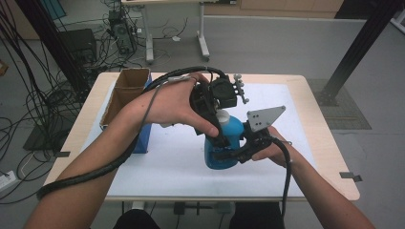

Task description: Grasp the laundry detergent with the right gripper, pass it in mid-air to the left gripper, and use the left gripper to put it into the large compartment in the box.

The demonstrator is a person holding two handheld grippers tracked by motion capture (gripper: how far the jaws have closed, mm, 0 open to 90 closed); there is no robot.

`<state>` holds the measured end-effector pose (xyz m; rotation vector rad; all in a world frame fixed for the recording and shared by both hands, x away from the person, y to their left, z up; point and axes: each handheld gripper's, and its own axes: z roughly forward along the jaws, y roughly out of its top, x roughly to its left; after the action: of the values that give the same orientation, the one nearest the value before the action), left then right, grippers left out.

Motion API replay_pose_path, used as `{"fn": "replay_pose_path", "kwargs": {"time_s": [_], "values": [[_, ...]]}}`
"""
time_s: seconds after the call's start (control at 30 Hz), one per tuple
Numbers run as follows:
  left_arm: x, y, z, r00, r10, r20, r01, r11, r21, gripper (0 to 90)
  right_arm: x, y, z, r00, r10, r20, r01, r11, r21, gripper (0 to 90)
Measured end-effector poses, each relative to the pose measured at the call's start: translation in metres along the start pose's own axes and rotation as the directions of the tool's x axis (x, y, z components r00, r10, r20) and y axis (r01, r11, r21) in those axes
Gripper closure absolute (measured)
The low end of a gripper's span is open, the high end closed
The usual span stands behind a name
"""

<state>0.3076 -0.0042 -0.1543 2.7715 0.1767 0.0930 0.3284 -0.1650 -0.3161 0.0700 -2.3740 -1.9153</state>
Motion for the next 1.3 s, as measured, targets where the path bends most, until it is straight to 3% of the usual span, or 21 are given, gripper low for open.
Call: {"fn": "replay_pose_path", "kwargs": {"time_s": [0.83,1.3], "values": [[-0.0015,-0.0009,0.0026,1.0000,0.008,-0.003,-0.008,0.9999,0.013,7.6,0.0006,0.0023,0.0034,1.0000,-0.007,-0.004,0.007,1.000,0.007,44.1],[-0.0023,0.0008,0.0086,0.9995,0.029,0.010,-0.030,0.9984,0.048,18.2,0.0020,0.0031,0.0055,0.9999,-0.009,-0.014,0.009,1.000,0.009,44.1]]}}
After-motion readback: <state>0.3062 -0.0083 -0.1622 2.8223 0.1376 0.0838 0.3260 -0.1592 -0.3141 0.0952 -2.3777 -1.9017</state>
